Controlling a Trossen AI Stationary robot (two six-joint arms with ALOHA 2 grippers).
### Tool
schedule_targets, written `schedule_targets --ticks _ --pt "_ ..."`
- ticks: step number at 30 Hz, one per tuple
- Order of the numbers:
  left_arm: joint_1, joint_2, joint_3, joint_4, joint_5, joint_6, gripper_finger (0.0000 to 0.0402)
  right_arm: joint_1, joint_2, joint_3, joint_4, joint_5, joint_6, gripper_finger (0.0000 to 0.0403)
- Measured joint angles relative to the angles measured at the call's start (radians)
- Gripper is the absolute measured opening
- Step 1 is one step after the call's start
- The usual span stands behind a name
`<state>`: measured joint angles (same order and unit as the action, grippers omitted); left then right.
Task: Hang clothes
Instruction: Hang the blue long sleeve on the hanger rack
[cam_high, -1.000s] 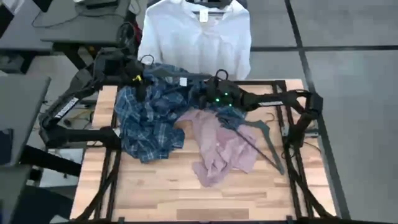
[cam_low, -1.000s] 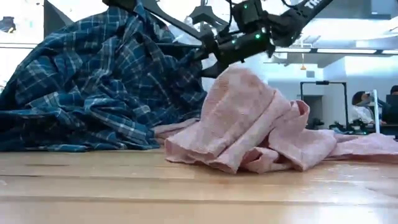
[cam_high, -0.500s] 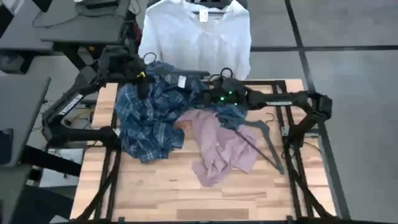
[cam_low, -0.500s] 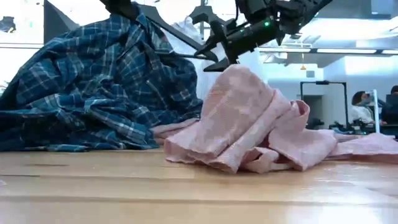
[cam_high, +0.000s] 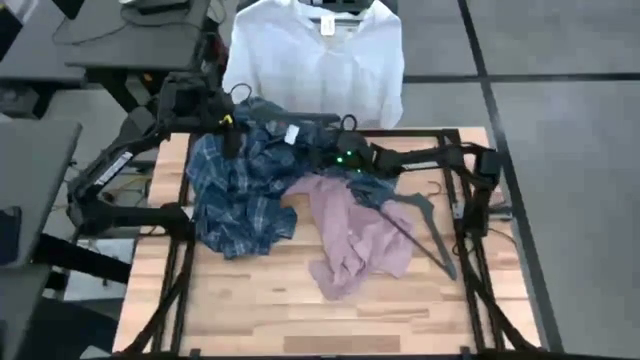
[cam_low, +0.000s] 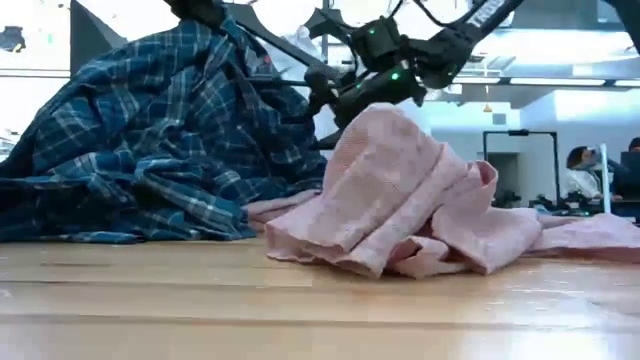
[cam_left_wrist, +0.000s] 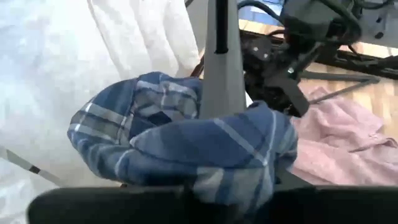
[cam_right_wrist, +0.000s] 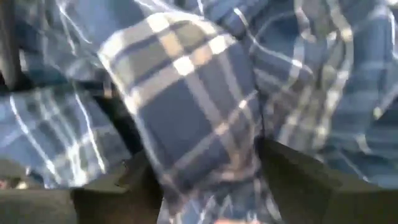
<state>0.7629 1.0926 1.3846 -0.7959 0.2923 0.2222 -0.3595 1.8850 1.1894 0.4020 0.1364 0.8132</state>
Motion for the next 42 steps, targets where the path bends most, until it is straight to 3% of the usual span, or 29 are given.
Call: schedule_targets --ticks 2,7,8,12,19,24,27,34,42 --pt "0.000 0.000 0.000 0.001 0.000 0.001 0.0034 -0.010 0.003 0.009 -0.006 -0.004 -0.024 0.0175" --pt "0.000 0.000 0.000 0.000 0.000 0.011 0.0034 -0.039 -0.003 0.012 -0.057 -0.023 -0.117 0.0030" --pt "0.000 -0.001 0.000 0.000 -0.001 0.017 0.0034 -0.049 -0.004 0.012 -0.071 -0.028 -0.142 0.0016" --pt "-0.001 -0.008 0.000 -0.004 0.003 0.043 0.0034 -0.111 -0.028 0.012 -0.136 -0.050 -0.194 0.0004" --pt "0.000 -0.012 0.000 -0.013 -0.003 0.069 0.0034 -0.239 -0.088 0.012 -0.191 -0.179 -0.305 0.0001" --pt "-0.002 -0.005 -0.004 -0.100 -0.007 0.113 0.0034 -0.312 -0.136 0.015 -0.203 -0.251 -0.325 0.0001" --pt "-0.001 0.000 -0.002 -0.132 -0.037 0.106 0.0034 -0.329 -0.161 0.013 -0.206 -0.273 -0.329 0.0000" --pt "0.008 0.000 -0.002 -0.029 -0.072 0.069 0.0034 -0.324 -0.176 0.013 -0.263 -0.282 -0.349 0.0000" --pt "0.024 0.004 -0.002 -0.115 -0.090 0.085 0.0034 -0.317 -0.197 0.012 -0.256 -0.282 -0.352 0.0000"
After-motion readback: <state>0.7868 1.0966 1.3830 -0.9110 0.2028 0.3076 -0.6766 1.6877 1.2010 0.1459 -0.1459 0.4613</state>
